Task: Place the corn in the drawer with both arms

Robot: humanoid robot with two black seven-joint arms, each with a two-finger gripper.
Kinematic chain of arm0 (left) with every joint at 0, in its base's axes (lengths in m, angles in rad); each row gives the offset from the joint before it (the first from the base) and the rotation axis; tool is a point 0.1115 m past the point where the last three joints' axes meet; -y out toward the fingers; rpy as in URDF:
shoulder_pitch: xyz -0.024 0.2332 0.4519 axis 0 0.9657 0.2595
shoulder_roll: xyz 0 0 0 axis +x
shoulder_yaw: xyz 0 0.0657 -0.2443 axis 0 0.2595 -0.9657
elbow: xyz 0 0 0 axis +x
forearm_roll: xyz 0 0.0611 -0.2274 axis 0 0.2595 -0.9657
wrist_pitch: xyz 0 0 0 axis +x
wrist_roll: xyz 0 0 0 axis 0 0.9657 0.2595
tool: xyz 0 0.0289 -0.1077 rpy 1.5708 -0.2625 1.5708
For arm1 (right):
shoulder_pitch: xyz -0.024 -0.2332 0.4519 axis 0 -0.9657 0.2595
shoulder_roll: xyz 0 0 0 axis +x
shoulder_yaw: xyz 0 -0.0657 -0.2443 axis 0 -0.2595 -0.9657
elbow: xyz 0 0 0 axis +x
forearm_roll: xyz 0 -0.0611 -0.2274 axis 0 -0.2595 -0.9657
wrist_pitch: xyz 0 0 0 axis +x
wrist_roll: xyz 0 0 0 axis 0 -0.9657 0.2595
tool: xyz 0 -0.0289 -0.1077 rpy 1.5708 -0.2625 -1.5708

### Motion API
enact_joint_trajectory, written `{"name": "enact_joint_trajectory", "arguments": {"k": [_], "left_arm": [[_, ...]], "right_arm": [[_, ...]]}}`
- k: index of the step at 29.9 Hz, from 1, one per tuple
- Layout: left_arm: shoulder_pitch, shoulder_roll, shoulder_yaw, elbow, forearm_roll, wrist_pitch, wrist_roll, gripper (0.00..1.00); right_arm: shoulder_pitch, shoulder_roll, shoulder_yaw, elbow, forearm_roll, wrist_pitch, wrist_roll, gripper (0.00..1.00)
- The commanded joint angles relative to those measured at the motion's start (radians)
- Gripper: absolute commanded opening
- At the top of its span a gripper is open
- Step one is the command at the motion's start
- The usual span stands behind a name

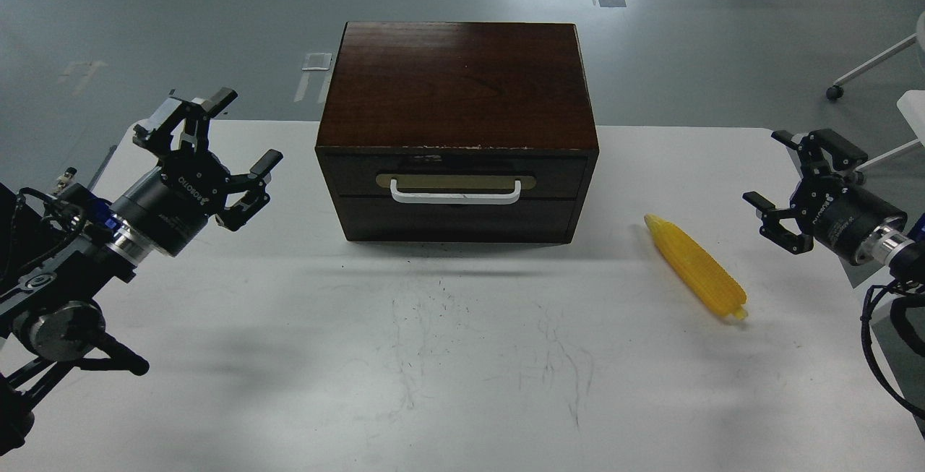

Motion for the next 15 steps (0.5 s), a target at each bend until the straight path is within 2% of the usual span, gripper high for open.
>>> {"name": "enact_joint_trajectory", "arguments": {"k": [1, 15], "left_arm": [[0.0, -0.002, -0.002, -0.002, 0.0, 0.011, -0.004, 0.99], [0.0, 0.007, -0.034, 0.001, -0.018, 0.02, -0.002, 0.99]], "right_arm": [[0.0, 0.0, 0.002, 0.0, 0.0, 0.0, 0.0, 1.0], [0.001, -0.003, 0.011, 0.0, 0.0, 0.0, 0.0, 1.0]]}}
